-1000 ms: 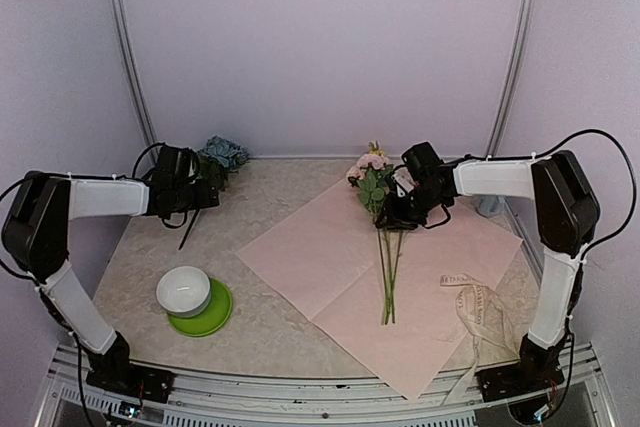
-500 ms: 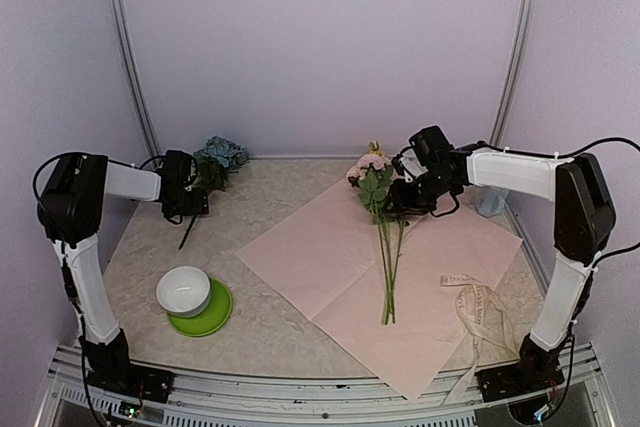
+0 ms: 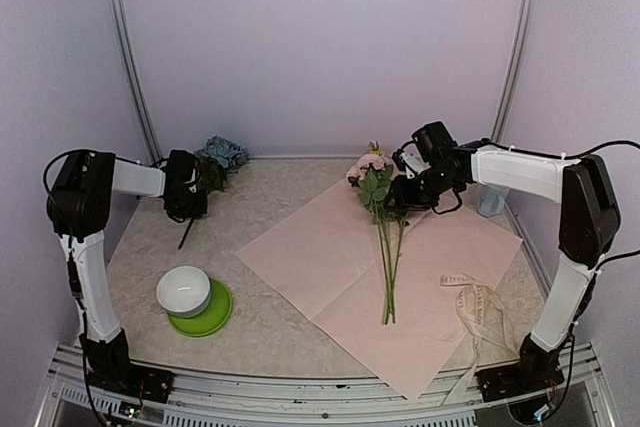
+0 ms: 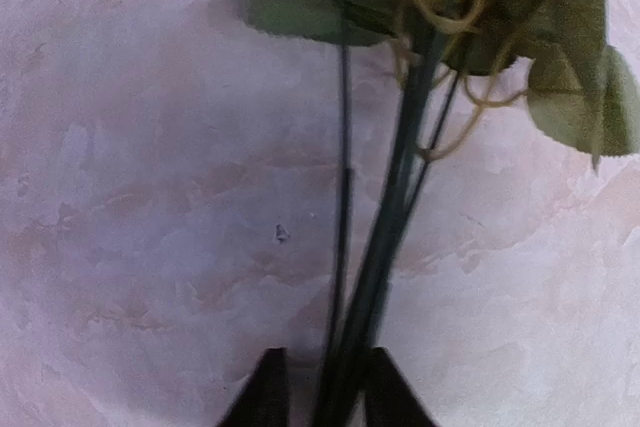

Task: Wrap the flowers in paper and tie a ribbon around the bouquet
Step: Pick up the fake flower from the corner of the board, then pass from the left arm to the right

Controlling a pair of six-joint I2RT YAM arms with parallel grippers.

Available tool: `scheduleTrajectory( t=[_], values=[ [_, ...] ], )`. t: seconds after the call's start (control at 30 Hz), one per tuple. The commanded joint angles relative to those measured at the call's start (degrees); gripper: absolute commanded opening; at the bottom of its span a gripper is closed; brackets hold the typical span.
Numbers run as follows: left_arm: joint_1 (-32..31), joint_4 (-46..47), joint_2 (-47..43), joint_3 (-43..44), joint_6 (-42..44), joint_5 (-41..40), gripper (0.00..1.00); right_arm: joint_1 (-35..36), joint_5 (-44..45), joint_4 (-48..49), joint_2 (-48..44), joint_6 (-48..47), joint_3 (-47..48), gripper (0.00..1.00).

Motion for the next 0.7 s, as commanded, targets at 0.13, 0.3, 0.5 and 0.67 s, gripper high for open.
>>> scheduleTrajectory(
  t=[0.13, 0.3, 0.5, 0.67],
  values=[
    [0.2, 2.9, -4.0, -4.0, -0.7, 1.6, 0.0, 0.0, 0.1, -1.1, -2.5, -1.4, 1.4, 0.41],
    [-0.8, 11.9, -14.6, -10.5, 0.4, -0.8, 0.0, 0.0, 0.6, -1.2, -3.7, -1.7, 1.8, 0.41],
    [-7.7, 21.1, -29.2, -15.8, 10.1, -18.3, 0.0, 0.2, 0.1, 0.3, -6.0, -2.6, 1.4, 0.42],
    [-15.7, 28.8, -39.0, -19.1, 17.9, -26.2, 0.0, 1.2, -3.0, 5.4, -9.8, -4.6, -0.6, 0.42]
  ],
)
